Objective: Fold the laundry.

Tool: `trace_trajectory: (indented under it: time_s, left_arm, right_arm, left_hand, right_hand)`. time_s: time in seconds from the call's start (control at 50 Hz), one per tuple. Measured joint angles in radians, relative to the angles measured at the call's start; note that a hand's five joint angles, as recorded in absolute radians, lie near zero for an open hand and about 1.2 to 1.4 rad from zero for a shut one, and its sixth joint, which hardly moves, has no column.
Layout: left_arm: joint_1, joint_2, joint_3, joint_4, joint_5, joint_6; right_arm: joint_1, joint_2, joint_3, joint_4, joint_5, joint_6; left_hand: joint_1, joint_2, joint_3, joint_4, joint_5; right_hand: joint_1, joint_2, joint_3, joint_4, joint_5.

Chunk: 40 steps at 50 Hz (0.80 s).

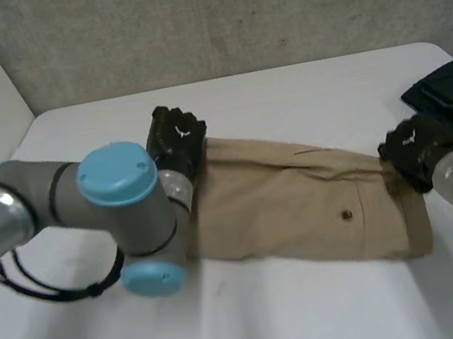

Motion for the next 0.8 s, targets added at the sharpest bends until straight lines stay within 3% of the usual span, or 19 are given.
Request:
trace_trajectory:
  time_s: [0.12,0.28,0.3,0.32,0.34,0.38,0.42,0.44,0.46,0.5,0.56,0.68,0.8]
  left_arm:
    - [0.04,-0.154,0.163,0.036,0.066,0.011]
    - [0.052,-0.248,0.238,0.079,0.113,-0.01]
    - [0.052,-0.264,0.247,0.093,0.123,-0.02]
    - [0.053,-0.277,0.253,0.107,0.133,-0.031]
    - [0.053,-0.282,0.255,0.112,0.137,-0.036]
    - [0.053,-0.291,0.258,0.125,0.147,-0.05]
    - [0.053,-0.296,0.258,0.132,0.153,-0.06]
    - [0.054,-0.297,0.258,0.134,0.155,-0.063]
    - [0.054,-0.297,0.258,0.135,0.155,-0.065]
    - [0.056,-0.296,0.256,0.136,0.156,-0.068]
    - [0.059,-0.289,0.249,0.134,0.153,-0.07]
    - [0.062,-0.258,0.22,0.126,0.149,-0.07]
    - [0.075,-0.141,0.114,0.113,0.149,-0.083]
  right_arm:
    - [0.006,0.126,-0.091,-0.154,0.066,0.003]
    - [0.033,0.252,-0.2,-0.212,0.136,0.002]
    - [0.037,0.275,-0.222,-0.215,0.149,0.003]
    - [0.04,0.291,-0.237,-0.215,0.157,0.004]
    - [0.043,0.308,-0.253,-0.215,0.165,0.008]
    - [0.045,0.321,-0.268,-0.214,0.172,0.017]
    - [0.046,0.324,-0.275,-0.212,0.176,0.039]
    - [0.046,0.321,-0.277,-0.211,0.177,0.058]
    - [0.045,0.318,-0.278,-0.209,0.177,0.071]
    - [0.043,0.302,-0.279,-0.205,0.176,0.118]
    - [0.035,0.253,-0.279,-0.185,0.164,0.238]
    - [0.0,0.188,-0.3,-0.059,0.084,0.393]
    - [-0.048,0.156,-0.378,0.181,-0.079,0.523]
  left_hand:
    - [0.0,0.0,0.0,0.0,0.0]
    - [0.0,0.0,0.0,0.0,0.0]
    - [-0.035,-0.087,-0.076,-0.088,-0.066]
    - [-0.229,-0.286,-0.251,-0.266,-0.24]
    - [-0.275,-0.326,-0.291,-0.306,-0.28]
    - [-0.695,-0.712,-0.684,-0.705,-0.683]
    - [-0.741,-0.78,-0.756,-0.779,-0.759]
    - [-0.787,-0.857,-0.836,-0.86,-0.84]
    - [-0.787,-0.857,-0.836,-0.86,-0.84]
    - [-0.801,-0.886,-0.87,-0.891,-0.875]
    - [-0.801,-0.889,-0.875,-0.895,-0.881]
    - [-0.801,-0.893,-0.875,-0.896,-0.881]
    - [-0.86,-0.936,-0.928,-0.938,-0.928]
  right_hand:
    - [0.0,0.0,0.0,0.0,0.004]
    - [0.0,0.0,0.0,0.0,0.007]
    - [0.0,0.0,0.0,0.0,0.007]
    - [0.0,0.0,0.0,0.0,0.007]
    - [-0.006,-0.021,-0.024,-0.023,-0.01]
    - [-0.025,-0.061,-0.066,-0.071,-0.045]
    - [-0.271,-0.352,-0.337,-0.341,-0.302]
    - [-0.473,-0.587,-0.571,-0.574,-0.538]
    - [-0.473,-0.587,-0.571,-0.574,-0.538]
    - [-0.638,-0.793,-0.788,-0.793,-0.777]
    - [-0.722,-0.886,-0.903,-0.906,-0.892]
    - [-0.725,-0.894,-0.913,-0.909,-0.896]
    - [-0.698,-0.854,-0.856,-0.862,-0.837]
